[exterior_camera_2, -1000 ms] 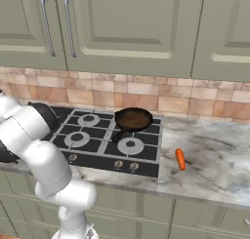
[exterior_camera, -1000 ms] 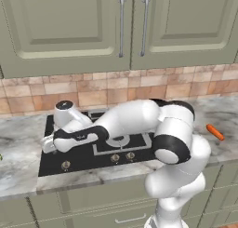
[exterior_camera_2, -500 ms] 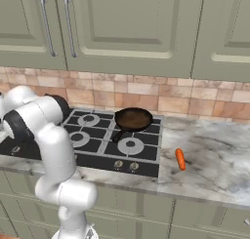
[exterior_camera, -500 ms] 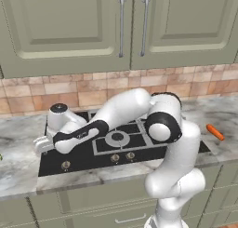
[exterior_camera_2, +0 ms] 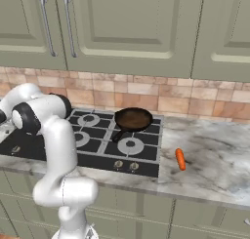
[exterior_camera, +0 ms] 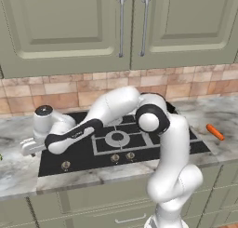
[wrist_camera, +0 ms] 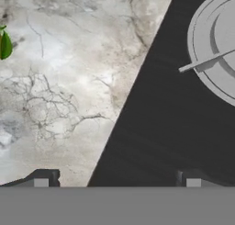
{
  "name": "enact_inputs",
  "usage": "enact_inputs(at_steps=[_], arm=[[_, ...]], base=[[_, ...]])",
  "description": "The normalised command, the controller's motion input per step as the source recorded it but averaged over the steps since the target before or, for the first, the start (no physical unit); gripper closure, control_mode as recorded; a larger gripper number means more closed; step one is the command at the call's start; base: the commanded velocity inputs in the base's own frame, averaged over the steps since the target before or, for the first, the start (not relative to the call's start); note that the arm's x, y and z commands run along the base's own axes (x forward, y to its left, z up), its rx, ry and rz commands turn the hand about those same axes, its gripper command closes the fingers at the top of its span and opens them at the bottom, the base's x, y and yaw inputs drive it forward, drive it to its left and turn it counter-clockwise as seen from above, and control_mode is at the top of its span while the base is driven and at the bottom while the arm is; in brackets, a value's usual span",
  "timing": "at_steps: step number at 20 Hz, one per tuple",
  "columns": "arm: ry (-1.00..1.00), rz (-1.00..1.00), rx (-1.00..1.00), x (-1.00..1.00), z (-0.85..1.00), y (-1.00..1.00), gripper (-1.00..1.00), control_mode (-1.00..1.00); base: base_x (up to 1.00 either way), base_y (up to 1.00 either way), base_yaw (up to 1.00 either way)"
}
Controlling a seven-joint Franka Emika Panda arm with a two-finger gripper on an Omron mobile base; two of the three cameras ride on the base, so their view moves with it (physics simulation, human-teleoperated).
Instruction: Put the carrot and lemon in the pan. Then turn on the rear right burner and set the heat to medium.
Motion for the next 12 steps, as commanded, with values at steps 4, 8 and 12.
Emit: enact_inputs(at_steps=[4, 8, 12], arm=[[0.0, -0.05, 0.0, 0.0, 0.0, 0.26, -1.0, -1.0], [0.0, -0.06, 0.0, 0.0, 0.0, 0.26, -1.0, -1.0], [0.0, -0.06, 0.0, 0.0, 0.0, 0.27, -1.0, -1.0]], base=[[0.0, 0.0, 0.0], [0.0, 0.0, 0.0], [0.0, 0.0, 0.0]])
